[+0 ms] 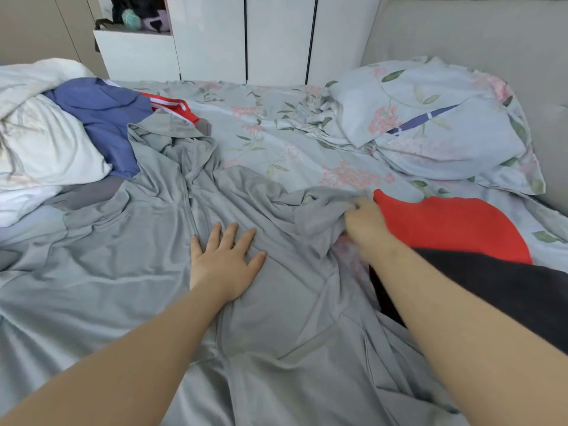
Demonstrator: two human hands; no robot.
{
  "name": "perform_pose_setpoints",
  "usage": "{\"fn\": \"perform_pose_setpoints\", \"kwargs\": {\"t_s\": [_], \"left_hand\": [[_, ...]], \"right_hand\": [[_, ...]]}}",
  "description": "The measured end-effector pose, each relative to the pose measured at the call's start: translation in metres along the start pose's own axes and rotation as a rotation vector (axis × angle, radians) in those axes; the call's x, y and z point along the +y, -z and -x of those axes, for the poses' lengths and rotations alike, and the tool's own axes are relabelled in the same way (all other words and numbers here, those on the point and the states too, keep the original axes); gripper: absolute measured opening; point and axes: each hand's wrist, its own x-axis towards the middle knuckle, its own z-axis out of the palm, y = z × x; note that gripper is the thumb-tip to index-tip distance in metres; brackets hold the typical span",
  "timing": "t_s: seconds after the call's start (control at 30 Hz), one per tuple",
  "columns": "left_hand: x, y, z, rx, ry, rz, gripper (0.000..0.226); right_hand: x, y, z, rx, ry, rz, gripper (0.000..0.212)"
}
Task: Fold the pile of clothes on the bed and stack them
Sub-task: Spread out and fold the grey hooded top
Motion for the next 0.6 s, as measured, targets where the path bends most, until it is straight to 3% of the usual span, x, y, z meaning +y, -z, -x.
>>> {"fn": "perform_pose_setpoints", "kwargs": {"t_s": [0.07,0.13,0.2,0.23,0.3,0.37,0.43,0.53,0.6], "left_hand": [[0.001,-0.003,0.0,0.011,-0.002,-0.016,0.06],[0.002,-0.003,-0.001,0.017,-0.003,-0.02,0.06],[0.002,-0.003,-0.003,0.015,0.005,-0.025,0.058],[0.003,-0.002,-0.004,0.017,0.006,-0.019,0.057],[0.004,0.0,-0.01,0.078,-0.001,-0.002,0.056],[0.009,0.002,-0.02,0.29,-0.021,0.043,0.062],[0.018,0.002,-0.035,0.517,-0.067,0.134,0.052],[0.035,0.012,-0.065,0.487,-0.064,0.313,0.032],[0.042,0.022,-0.09,0.404,-0.076,0.351,0.038]], "right_hand": [[-0.015,0.014,-0.022,0.286,-0.082,-0.382,0.013],[-0.023,0.03,-0.035,0.598,-0.041,-0.638,0.021],[-0.021,0.035,-0.04,0.672,0.032,-0.524,0.052],[-0.016,0.032,-0.039,0.636,0.052,-0.325,0.062],[-0.002,0.02,-0.037,0.492,0.146,0.094,0.064],[0.012,0.01,-0.042,0.248,0.237,0.327,0.053],[0.022,0.004,-0.048,0.025,0.194,0.411,0.055],[0.03,0.001,-0.059,-0.126,0.084,0.59,0.067],[0.034,-0.001,-0.069,-0.142,0.091,0.757,0.048]]}}
